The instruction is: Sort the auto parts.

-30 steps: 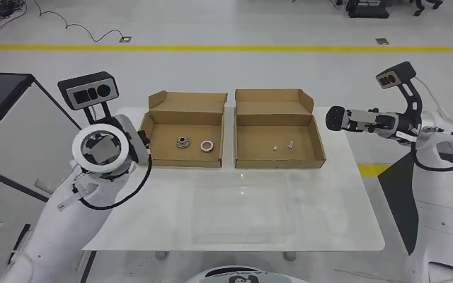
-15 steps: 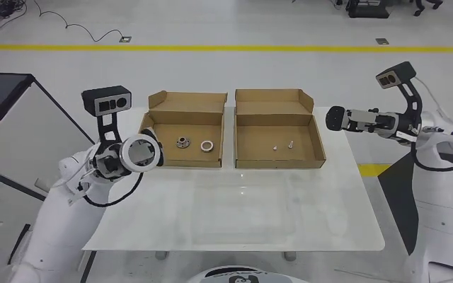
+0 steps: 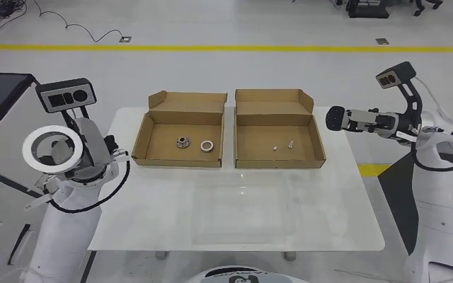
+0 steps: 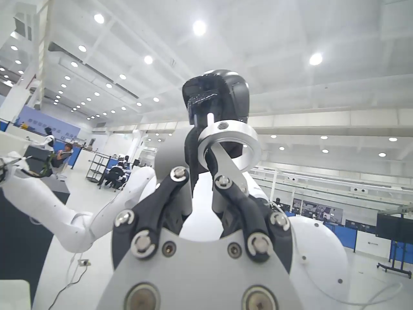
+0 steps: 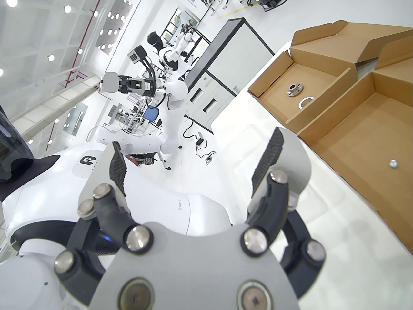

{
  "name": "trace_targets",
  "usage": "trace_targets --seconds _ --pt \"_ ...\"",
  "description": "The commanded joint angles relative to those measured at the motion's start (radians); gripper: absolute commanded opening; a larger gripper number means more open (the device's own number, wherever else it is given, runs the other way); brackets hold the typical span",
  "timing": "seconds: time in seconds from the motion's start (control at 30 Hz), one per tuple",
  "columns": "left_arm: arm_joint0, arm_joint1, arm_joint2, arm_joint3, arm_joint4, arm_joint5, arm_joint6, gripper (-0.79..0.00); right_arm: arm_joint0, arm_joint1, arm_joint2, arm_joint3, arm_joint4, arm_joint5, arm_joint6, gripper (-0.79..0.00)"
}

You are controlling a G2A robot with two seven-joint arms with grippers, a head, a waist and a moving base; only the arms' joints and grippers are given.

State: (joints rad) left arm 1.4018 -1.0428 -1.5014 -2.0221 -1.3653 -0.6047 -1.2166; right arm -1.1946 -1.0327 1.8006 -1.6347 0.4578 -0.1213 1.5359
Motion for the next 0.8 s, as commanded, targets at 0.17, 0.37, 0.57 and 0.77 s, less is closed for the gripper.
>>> trace_targets --seconds 0.17,0.37,0.57,0.77 --pt "0.013 -0.058 -0.060 0.035 0.106 0.088 -0.087 -0.785 0.000 0.000 0.000 0.000 0.000 0.000 0.000 0.000" --pt "0.014 -0.082 -0.081 0.051 0.307 0.135 -0.134 -0.785 0.000 0.000 0.000 0.000 0.000 0.000 0.000 0.000" --pt "0.011 -0.090 -0.087 0.052 0.440 0.150 -0.150 -0.785 0.000 0.000 0.000 0.000 0.000 0.000 0.000 0.000" --pt "0.013 -0.094 -0.089 0.059 0.473 0.143 -0.142 -0.785 0.000 0.000 0.000 0.000 0.000 0.000 0.000 0.000"
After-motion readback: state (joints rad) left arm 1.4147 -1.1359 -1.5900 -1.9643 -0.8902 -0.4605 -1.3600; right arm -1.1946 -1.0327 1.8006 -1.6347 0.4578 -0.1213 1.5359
